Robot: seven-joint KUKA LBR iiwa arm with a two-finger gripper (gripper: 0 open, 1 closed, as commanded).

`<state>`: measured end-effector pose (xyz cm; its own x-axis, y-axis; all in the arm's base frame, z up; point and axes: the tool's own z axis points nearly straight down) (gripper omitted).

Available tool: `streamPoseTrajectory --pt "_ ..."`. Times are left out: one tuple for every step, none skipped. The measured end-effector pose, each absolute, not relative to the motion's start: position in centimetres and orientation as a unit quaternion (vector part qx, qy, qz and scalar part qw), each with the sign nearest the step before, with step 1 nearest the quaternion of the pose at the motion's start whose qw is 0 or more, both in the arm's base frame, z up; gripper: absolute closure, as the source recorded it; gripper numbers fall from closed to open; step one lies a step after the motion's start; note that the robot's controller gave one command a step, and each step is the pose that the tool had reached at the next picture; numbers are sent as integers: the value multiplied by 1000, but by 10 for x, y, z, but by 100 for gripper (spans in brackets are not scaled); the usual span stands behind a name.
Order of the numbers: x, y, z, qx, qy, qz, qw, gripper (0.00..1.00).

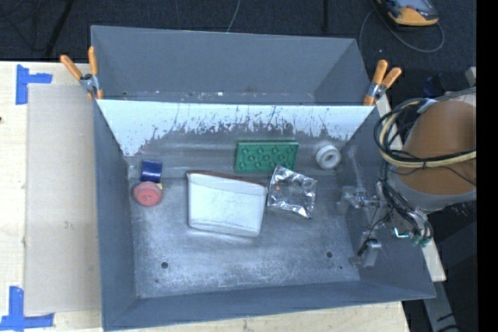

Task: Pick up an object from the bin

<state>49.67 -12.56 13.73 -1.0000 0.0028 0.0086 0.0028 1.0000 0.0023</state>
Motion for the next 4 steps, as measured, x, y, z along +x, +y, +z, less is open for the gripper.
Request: streamPoseTrajectory --pt "590 -91 66 13 -1000 -1 -1 0" --pt "578 -70 101 64 -998 0 -1 0" --pt "591 -77 105 -74 -997 0 -1 0" --pt "591 -62 67 -98 -995 -1 2 0"
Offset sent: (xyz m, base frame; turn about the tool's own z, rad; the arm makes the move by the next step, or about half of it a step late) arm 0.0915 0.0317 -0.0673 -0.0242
